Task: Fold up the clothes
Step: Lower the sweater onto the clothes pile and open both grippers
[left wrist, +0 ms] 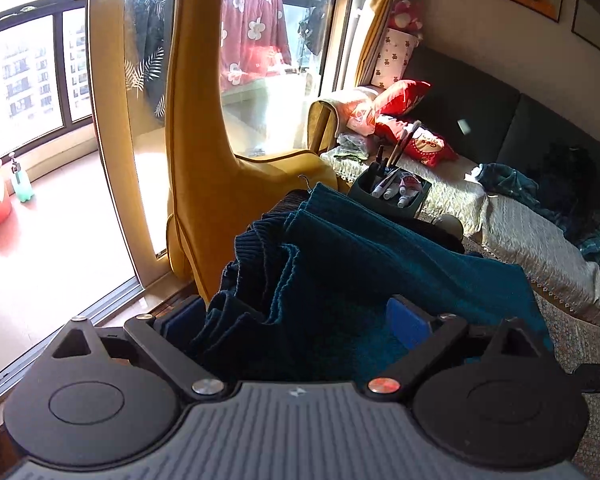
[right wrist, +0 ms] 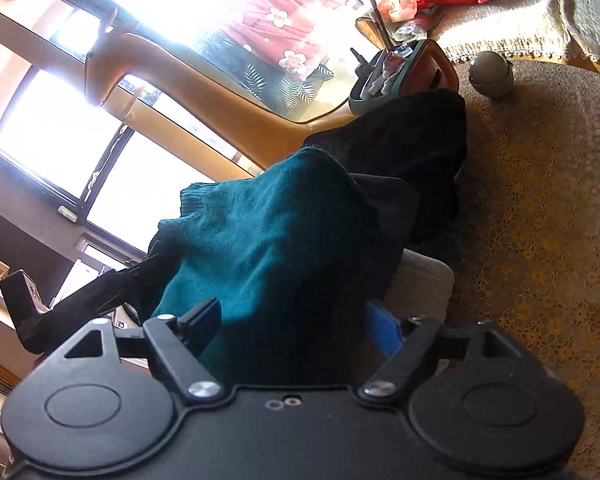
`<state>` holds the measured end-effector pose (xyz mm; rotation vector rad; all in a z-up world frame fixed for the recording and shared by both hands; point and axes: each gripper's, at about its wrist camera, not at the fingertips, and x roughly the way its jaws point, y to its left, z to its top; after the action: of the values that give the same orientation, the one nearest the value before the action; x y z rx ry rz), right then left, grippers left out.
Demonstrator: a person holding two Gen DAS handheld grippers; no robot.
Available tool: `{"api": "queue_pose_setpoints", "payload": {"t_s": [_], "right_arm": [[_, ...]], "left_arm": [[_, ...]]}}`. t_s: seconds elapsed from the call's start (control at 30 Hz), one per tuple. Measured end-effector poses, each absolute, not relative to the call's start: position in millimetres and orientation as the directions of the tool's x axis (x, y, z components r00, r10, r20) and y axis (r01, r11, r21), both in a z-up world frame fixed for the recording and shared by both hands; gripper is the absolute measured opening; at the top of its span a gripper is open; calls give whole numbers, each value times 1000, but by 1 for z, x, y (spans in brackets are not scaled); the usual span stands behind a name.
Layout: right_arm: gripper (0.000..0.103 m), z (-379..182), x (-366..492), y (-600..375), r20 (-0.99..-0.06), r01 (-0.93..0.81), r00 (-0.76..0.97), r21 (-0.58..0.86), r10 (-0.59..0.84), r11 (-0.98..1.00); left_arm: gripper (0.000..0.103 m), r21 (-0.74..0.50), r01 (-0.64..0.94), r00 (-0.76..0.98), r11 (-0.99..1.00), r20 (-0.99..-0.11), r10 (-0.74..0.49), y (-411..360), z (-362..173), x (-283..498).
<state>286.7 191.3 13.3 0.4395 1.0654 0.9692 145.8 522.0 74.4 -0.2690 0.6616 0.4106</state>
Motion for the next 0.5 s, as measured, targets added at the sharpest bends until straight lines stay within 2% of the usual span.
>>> {"api": "queue_pose_setpoints", "payload": {"t_s": [0.2, 0.5], "right_arm": [[103, 12, 271, 166, -579, -464, 170, 667, 798, 583], [103, 24, 237, 99, -618, -495, 284, 561, 733, 664]], "left_arm": [[98, -91, -386, 756, 918, -601, 258, 479, 91, 125], [98, -90, -267, 832, 960, -524, 182, 371, 95, 104]]}}
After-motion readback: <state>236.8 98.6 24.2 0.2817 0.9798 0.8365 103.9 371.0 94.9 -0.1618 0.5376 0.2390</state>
